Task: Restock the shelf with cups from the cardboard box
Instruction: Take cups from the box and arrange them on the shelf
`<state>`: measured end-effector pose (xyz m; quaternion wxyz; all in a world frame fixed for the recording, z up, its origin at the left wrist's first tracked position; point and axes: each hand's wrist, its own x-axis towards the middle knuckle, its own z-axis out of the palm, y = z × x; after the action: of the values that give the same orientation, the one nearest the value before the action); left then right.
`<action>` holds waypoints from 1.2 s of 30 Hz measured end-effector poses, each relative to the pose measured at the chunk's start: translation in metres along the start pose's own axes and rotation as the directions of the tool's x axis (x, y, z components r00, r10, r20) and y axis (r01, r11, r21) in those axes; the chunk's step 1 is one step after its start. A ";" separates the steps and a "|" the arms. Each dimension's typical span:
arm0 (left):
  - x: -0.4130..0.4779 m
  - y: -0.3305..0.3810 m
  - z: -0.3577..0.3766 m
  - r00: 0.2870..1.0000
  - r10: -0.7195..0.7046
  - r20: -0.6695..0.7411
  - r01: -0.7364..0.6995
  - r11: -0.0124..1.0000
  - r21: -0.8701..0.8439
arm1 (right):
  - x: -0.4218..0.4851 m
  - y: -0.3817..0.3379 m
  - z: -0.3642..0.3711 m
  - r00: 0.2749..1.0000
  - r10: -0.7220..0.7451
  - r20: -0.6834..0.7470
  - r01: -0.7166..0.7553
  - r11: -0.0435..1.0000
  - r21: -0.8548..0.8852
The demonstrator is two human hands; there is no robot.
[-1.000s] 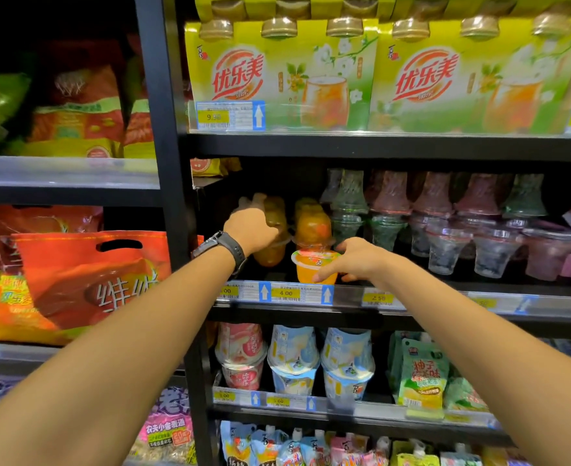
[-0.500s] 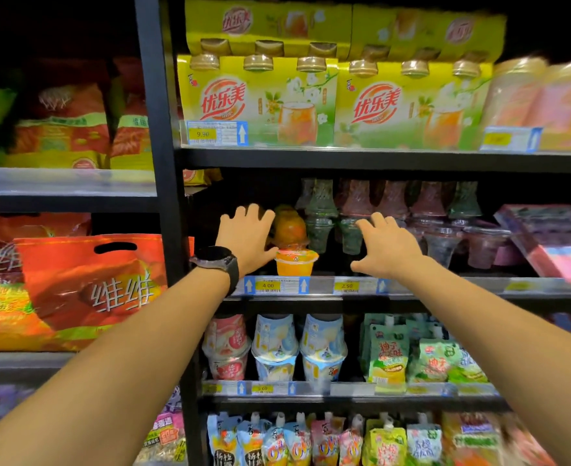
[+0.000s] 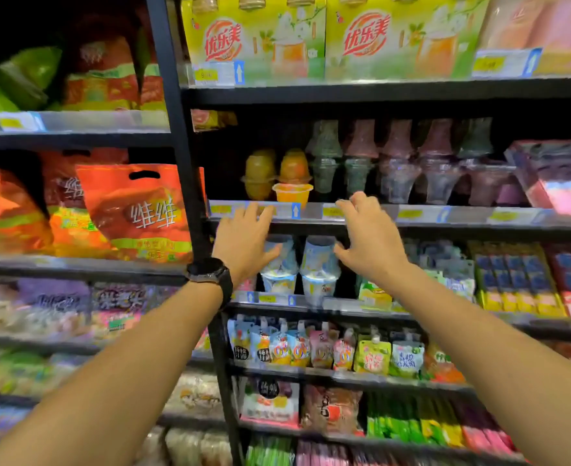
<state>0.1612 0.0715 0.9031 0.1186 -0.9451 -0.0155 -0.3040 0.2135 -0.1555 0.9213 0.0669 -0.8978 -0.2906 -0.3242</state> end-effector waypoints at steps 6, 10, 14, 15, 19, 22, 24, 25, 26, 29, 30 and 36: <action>-0.105 0.039 0.041 0.958 -0.061 0.281 0.061 0.998 0.011 | -0.097 -0.023 0.060 0.963 -0.032 0.269 0.026 0.999 0.027; -0.156 0.054 0.069 0.913 -0.074 0.400 0.081 0.997 0.001 | -0.150 -0.036 0.102 0.889 -0.011 0.458 -0.009 0.999 0.043; -0.199 0.061 0.102 0.854 -0.056 0.516 0.070 0.997 -0.007 | -0.191 -0.050 0.141 0.813 -0.014 0.582 -0.033 0.997 0.069; -0.211 0.063 0.110 0.838 -0.056 0.543 0.071 0.997 -0.007 | -0.203 -0.054 0.150 0.794 -0.015 0.607 -0.044 0.996 0.081; -0.269 0.073 0.160 0.743 -0.041 0.668 0.085 0.996 -0.033 | -0.257 -0.068 0.195 0.687 0.002 0.727 -0.080 0.994 0.072; -0.323 0.083 0.210 0.711 -0.024 0.703 0.092 0.994 -0.059 | -0.312 -0.073 0.245 0.593 0.012 0.805 -0.133 0.988 0.084; -0.365 0.092 0.255 0.637 0.005 0.771 0.091 0.993 -0.081 | -0.355 -0.076 0.287 0.520 0.035 0.853 -0.180 0.981 0.070; -0.387 0.097 0.281 0.603 0.012 0.798 0.103 0.990 -0.093 | -0.376 -0.077 0.310 0.479 0.044 0.877 -0.201 0.978 0.060; -0.410 0.102 0.307 0.583 0.015 0.812 0.118 0.988 -0.103 | -0.400 -0.080 0.335 0.442 0.046 0.896 -0.213 0.976 0.054; -0.472 0.118 0.390 0.569 0.016 0.822 0.124 0.987 -0.105 | -0.469 -0.088 0.413 0.402 0.046 0.914 -0.186 0.982 0.032; -0.494 0.124 0.420 0.567 0.021 0.824 0.118 0.987 -0.106 | -0.492 -0.090 0.441 0.396 0.044 0.917 -0.165 0.986 0.024; -0.610 0.166 0.605 0.560 0.078 0.825 0.032 0.993 -0.115 | -0.611 -0.096 0.621 0.401 0.033 0.915 -0.150 0.988 0.029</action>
<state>0.0260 0.0779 0.0386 0.0461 -0.9826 -0.0391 0.1757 0.1171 -0.1766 0.0508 -0.0367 -0.9388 -0.2473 0.2371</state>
